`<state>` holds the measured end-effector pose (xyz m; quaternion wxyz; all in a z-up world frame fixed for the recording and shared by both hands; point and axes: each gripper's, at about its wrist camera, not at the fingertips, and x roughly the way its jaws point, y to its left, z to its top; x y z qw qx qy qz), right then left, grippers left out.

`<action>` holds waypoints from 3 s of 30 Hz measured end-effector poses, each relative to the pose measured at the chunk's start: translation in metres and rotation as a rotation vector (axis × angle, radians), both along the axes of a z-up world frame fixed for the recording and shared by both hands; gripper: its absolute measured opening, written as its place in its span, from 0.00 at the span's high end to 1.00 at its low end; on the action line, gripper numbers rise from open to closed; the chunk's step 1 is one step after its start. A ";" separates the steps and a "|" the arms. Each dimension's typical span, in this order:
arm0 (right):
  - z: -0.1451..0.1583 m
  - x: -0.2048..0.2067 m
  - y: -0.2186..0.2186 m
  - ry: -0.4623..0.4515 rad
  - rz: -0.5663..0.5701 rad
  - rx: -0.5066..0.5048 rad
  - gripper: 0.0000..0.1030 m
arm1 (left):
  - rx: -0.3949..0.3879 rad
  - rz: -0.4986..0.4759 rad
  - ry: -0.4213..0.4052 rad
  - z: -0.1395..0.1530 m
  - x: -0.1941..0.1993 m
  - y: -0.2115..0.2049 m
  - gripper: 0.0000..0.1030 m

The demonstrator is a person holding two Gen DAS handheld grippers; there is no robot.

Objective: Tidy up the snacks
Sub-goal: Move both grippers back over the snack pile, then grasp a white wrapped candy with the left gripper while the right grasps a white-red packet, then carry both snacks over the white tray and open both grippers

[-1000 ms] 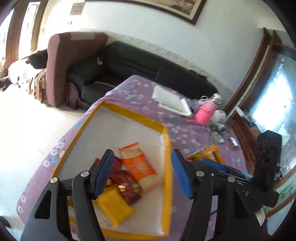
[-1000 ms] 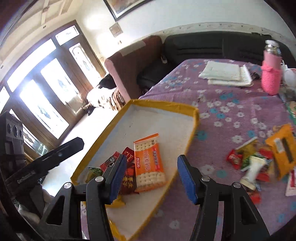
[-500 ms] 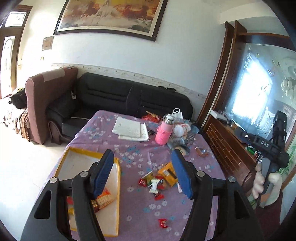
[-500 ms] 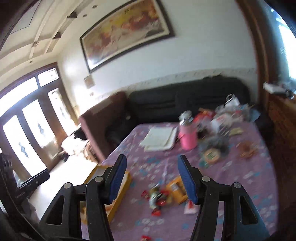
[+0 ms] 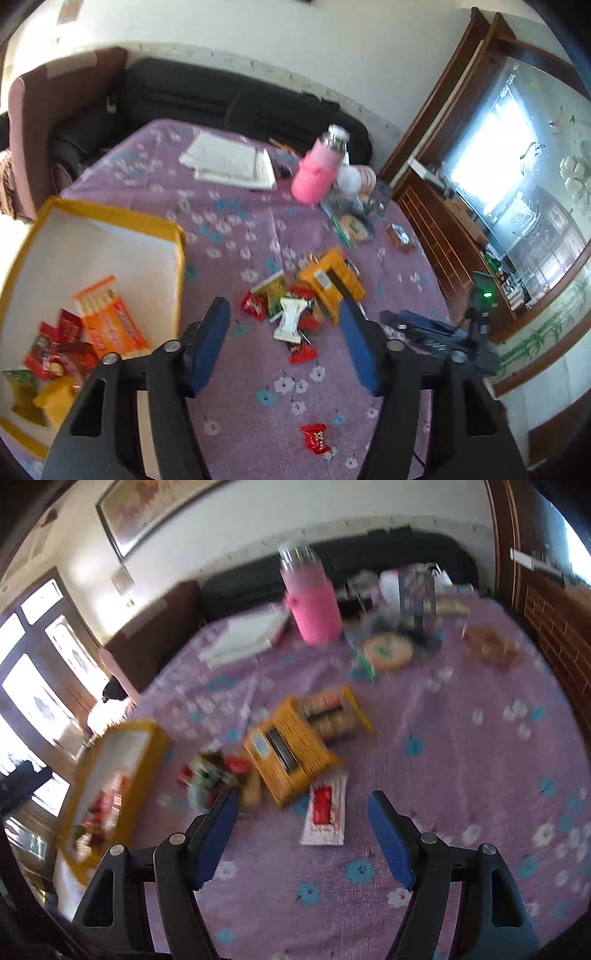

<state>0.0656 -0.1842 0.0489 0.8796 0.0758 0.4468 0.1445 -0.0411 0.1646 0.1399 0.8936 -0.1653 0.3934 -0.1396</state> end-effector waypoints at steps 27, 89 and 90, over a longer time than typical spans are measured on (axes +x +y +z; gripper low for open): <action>-0.055 0.021 0.011 0.015 -0.021 -0.089 0.70 | 0.171 -0.161 0.101 -0.111 0.063 -0.100 0.85; 0.006 -0.066 0.301 0.020 0.492 0.053 0.72 | 0.016 0.358 0.119 -0.072 -0.033 0.189 0.84; 0.003 -0.064 0.307 0.028 0.495 0.049 0.72 | 0.015 0.358 0.121 -0.072 -0.032 0.191 0.84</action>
